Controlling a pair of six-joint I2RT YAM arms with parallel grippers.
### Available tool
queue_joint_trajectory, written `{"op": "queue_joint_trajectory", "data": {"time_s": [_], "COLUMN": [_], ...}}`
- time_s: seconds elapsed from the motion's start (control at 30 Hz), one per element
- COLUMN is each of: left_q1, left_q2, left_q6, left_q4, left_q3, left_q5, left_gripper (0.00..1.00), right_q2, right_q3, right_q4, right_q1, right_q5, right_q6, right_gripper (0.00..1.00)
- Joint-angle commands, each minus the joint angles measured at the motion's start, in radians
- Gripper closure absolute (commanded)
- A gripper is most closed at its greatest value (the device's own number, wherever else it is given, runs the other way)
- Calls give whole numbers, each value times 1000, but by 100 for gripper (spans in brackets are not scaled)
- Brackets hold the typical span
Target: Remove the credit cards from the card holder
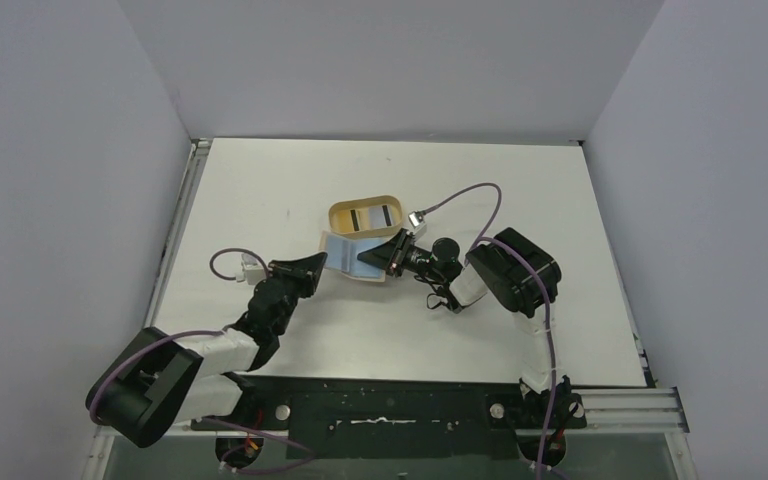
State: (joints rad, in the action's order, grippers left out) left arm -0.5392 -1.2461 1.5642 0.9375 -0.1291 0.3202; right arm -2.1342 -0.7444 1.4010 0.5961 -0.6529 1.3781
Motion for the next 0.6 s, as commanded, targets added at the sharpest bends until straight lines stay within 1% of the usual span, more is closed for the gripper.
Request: {"op": "queue_joint_trajectory", "data": {"time_s": [0.0, 0.43, 0.57], "left_q1": [7, 26, 28], "left_q2": [44, 58, 60], "left_q6": [-58, -58, -55], "left_q4": [-30, -62, -73], "left_q3": [-61, -67, -73], "left_q5": [-18, -14, -21], "left_gripper": [100, 100, 90], "right_q2": [38, 22, 22], "right_q3": [-17, -46, -44], "right_q4": [55, 34, 38], "right_q1": [1, 3, 2], "right_q5": [-16, -27, -27], "right_q6": [-28, -25, -24], "right_gripper": [100, 100, 100]}}
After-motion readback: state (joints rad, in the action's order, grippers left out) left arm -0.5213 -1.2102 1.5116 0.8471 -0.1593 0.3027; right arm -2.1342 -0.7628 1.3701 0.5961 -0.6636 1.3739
